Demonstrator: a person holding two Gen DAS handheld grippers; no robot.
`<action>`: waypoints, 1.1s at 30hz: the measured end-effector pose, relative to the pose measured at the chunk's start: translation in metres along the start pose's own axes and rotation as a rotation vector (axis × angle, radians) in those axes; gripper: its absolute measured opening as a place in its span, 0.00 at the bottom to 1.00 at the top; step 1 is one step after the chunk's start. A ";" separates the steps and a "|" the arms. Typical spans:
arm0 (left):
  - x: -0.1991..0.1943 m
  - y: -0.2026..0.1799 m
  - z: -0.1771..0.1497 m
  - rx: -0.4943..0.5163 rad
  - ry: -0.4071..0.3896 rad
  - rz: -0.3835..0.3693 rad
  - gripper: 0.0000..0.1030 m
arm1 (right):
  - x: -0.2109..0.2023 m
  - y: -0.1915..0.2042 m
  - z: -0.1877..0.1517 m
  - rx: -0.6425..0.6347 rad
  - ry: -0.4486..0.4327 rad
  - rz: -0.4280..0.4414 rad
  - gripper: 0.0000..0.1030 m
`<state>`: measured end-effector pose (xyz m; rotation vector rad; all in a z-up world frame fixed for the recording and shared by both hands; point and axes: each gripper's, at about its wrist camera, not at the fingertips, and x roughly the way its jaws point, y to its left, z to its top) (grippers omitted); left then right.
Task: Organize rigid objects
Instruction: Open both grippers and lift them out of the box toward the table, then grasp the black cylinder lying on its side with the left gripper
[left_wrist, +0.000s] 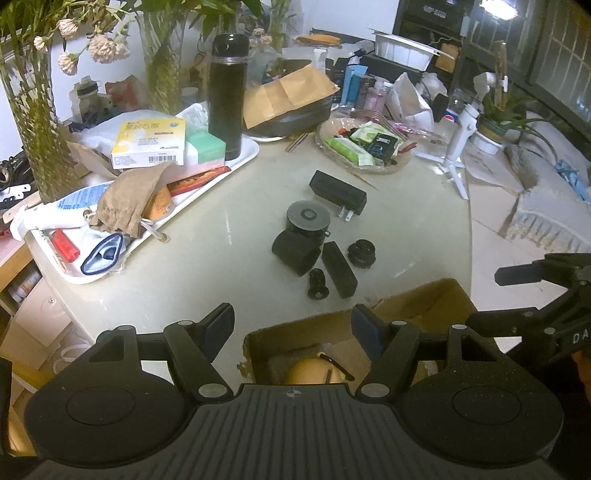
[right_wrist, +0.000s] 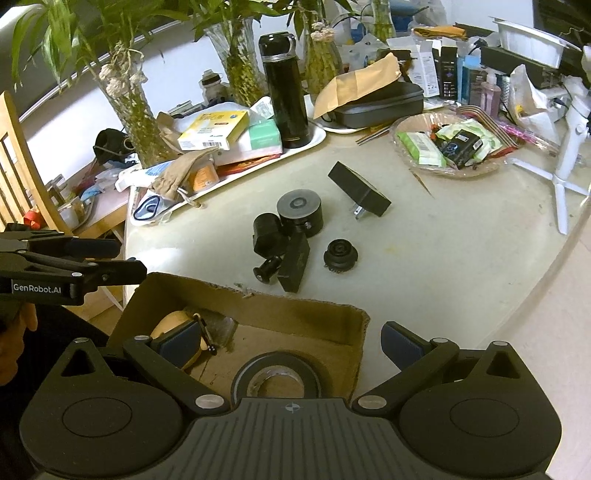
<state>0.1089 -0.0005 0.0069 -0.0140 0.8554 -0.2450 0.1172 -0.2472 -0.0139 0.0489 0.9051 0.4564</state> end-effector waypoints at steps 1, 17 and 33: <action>0.001 0.001 0.001 -0.002 -0.001 -0.001 0.67 | 0.000 -0.001 0.000 0.001 -0.001 -0.001 1.00; 0.031 0.012 0.015 0.037 -0.011 -0.043 0.67 | 0.009 -0.022 0.005 0.029 0.002 -0.023 1.00; 0.081 0.021 0.037 0.197 0.005 -0.190 0.67 | 0.016 -0.043 0.010 0.037 0.001 -0.034 1.00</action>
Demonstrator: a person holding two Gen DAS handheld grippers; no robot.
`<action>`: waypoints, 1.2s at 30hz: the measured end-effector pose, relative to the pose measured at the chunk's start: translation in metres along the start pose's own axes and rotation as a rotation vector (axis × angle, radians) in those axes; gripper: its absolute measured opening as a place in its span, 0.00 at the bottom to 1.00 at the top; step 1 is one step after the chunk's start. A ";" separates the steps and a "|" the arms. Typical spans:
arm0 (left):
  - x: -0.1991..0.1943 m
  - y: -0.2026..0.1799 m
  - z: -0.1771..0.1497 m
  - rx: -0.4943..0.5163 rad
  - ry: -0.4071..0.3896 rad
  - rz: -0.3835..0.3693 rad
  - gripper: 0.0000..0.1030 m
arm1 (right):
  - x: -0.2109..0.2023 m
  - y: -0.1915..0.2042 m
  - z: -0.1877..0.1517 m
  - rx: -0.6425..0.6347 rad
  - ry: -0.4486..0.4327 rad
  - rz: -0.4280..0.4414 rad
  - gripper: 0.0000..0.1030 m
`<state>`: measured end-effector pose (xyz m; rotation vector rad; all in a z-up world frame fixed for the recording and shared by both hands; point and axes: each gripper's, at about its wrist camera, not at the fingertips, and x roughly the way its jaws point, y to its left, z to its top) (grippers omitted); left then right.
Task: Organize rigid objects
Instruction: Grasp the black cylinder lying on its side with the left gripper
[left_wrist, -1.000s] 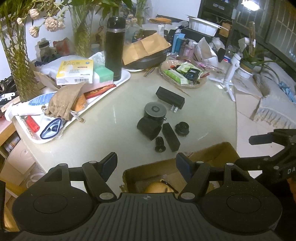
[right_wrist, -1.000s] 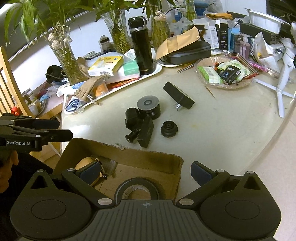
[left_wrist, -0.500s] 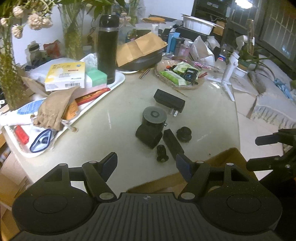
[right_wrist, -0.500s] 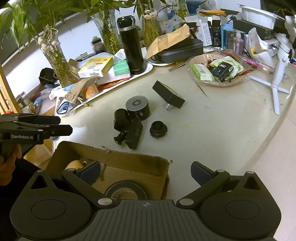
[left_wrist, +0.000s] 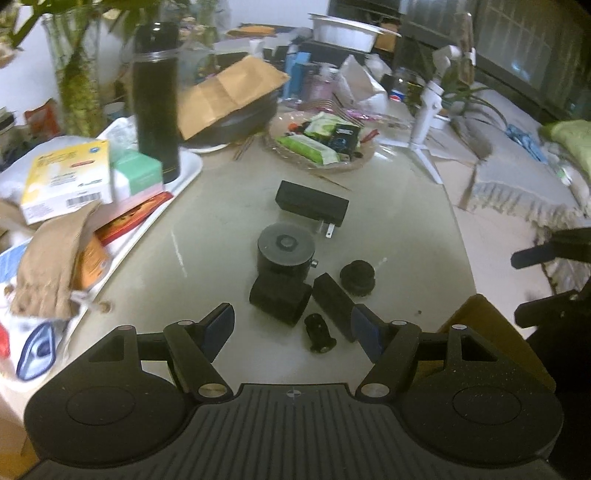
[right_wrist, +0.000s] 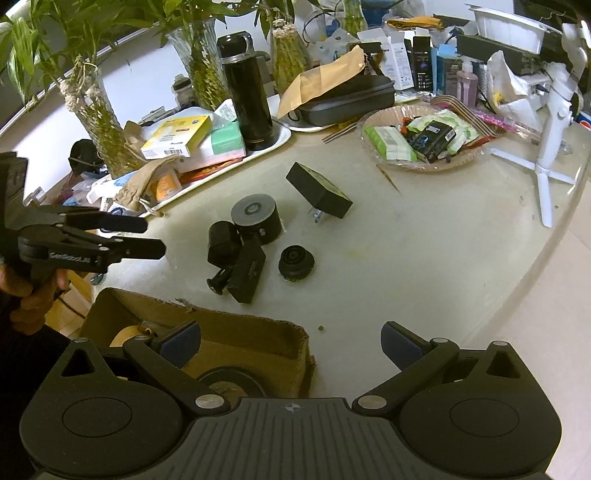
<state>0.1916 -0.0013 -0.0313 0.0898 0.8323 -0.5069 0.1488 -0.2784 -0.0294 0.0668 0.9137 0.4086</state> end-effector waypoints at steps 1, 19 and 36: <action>0.003 0.001 0.001 0.009 0.005 -0.008 0.67 | 0.000 -0.001 0.001 -0.003 -0.001 -0.002 1.00; 0.070 0.014 0.019 0.202 0.113 -0.093 0.67 | 0.002 -0.018 0.006 0.030 0.006 0.001 1.00; 0.093 0.024 0.025 0.247 0.175 -0.149 0.44 | 0.003 -0.021 0.008 0.034 0.013 0.010 1.00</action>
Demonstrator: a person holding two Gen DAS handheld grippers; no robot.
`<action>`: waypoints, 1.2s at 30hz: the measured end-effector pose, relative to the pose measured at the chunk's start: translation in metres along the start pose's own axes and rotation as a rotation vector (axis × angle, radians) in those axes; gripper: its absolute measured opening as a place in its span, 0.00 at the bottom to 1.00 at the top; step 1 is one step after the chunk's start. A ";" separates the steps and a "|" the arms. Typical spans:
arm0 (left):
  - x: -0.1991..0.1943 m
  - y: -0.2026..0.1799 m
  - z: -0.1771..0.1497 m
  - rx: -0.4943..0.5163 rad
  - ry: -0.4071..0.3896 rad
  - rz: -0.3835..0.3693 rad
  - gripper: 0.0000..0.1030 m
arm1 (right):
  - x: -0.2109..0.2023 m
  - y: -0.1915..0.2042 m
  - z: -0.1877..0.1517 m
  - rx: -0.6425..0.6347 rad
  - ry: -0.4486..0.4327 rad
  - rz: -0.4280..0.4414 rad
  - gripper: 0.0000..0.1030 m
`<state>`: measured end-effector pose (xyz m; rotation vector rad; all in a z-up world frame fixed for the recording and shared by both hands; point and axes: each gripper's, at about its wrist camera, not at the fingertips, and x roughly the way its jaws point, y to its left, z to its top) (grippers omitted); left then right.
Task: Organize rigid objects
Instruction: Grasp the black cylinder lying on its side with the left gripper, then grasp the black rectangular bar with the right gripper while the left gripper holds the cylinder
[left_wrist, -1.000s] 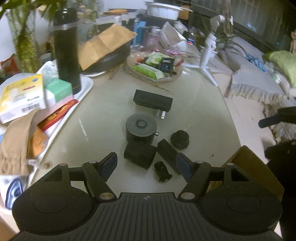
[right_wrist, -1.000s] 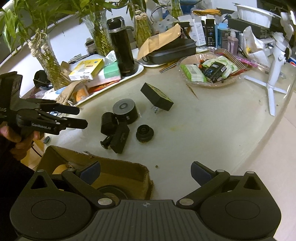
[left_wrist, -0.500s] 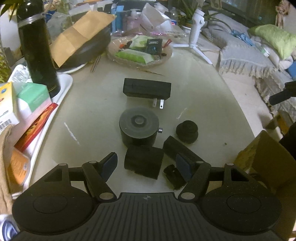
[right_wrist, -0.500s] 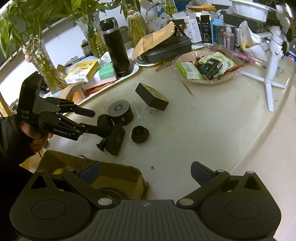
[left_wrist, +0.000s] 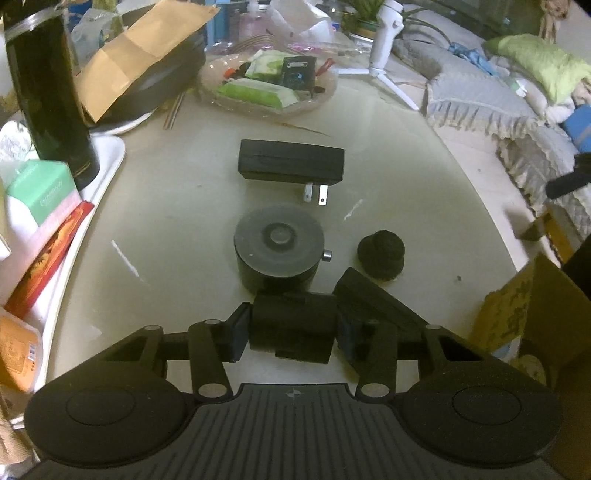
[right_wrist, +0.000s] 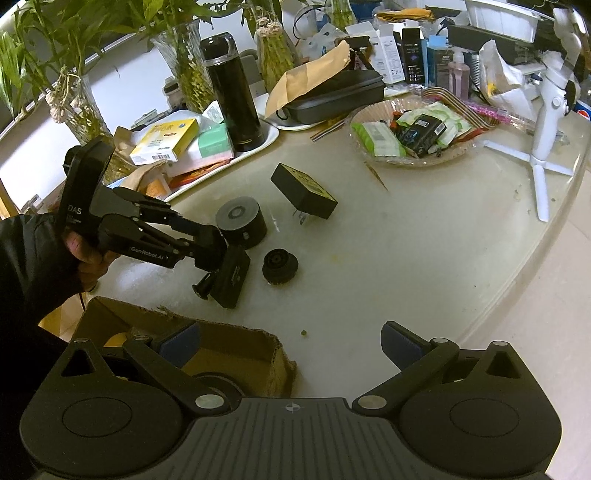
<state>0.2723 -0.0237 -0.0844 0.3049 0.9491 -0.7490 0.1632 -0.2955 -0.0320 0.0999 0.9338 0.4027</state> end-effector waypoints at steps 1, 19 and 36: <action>-0.001 -0.002 0.000 0.005 -0.005 0.006 0.44 | 0.000 0.000 0.000 0.002 -0.001 -0.001 1.00; -0.055 -0.034 -0.001 -0.044 -0.105 0.176 0.44 | 0.002 0.008 0.001 0.002 -0.001 -0.008 1.00; -0.110 -0.068 -0.012 -0.302 -0.142 0.406 0.44 | 0.020 0.044 0.015 -0.030 0.008 -0.021 1.00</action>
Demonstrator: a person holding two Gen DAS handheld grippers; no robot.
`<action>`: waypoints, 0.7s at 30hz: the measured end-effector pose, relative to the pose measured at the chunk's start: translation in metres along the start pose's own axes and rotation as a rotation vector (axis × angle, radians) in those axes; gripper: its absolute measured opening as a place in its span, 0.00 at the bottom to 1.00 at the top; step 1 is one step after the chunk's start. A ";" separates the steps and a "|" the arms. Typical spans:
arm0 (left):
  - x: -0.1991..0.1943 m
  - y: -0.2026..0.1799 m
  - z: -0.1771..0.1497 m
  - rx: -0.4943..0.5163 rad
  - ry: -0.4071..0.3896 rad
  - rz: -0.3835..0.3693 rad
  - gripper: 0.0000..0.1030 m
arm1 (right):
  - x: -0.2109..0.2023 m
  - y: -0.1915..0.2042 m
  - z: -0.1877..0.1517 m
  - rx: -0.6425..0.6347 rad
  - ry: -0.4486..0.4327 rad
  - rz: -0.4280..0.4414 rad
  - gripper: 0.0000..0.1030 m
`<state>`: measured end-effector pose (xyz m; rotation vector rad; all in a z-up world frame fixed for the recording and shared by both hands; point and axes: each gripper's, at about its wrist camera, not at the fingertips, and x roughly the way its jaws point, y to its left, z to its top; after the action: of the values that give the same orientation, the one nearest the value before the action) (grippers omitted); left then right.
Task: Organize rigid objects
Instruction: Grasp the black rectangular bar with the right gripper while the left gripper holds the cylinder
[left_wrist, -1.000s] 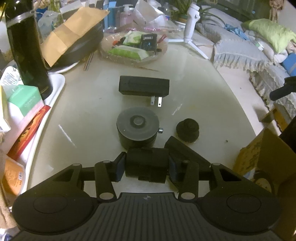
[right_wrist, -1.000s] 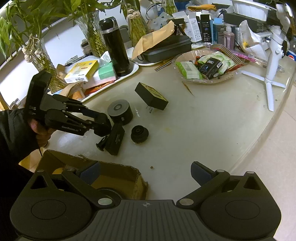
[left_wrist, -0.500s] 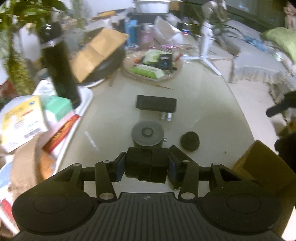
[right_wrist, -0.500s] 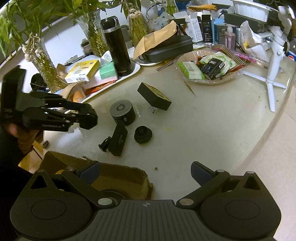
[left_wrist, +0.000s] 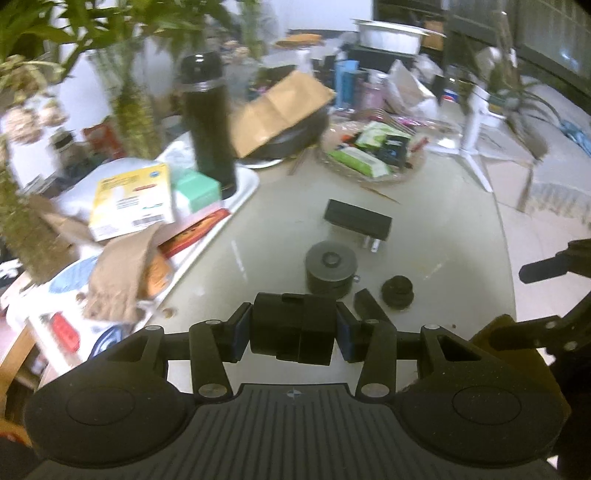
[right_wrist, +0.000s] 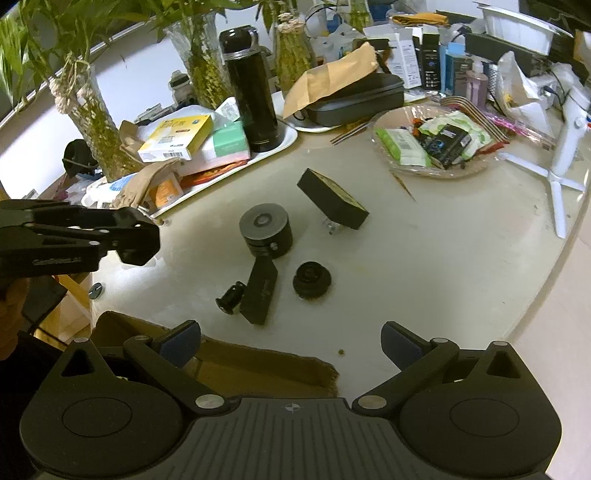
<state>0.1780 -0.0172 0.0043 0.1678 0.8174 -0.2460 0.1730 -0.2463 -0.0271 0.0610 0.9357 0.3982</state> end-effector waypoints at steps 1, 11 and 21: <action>-0.002 0.001 -0.002 -0.012 0.000 0.010 0.44 | 0.001 0.003 0.001 -0.006 0.001 0.000 1.00; -0.022 0.011 -0.024 -0.106 0.000 0.064 0.44 | 0.018 0.025 0.012 -0.042 0.011 -0.021 1.00; -0.028 0.017 -0.043 -0.142 -0.015 0.037 0.44 | 0.049 0.039 0.023 -0.062 0.049 -0.040 0.99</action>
<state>0.1345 0.0141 -0.0027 0.0480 0.8127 -0.1536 0.2053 -0.1894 -0.0426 -0.0235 0.9705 0.3926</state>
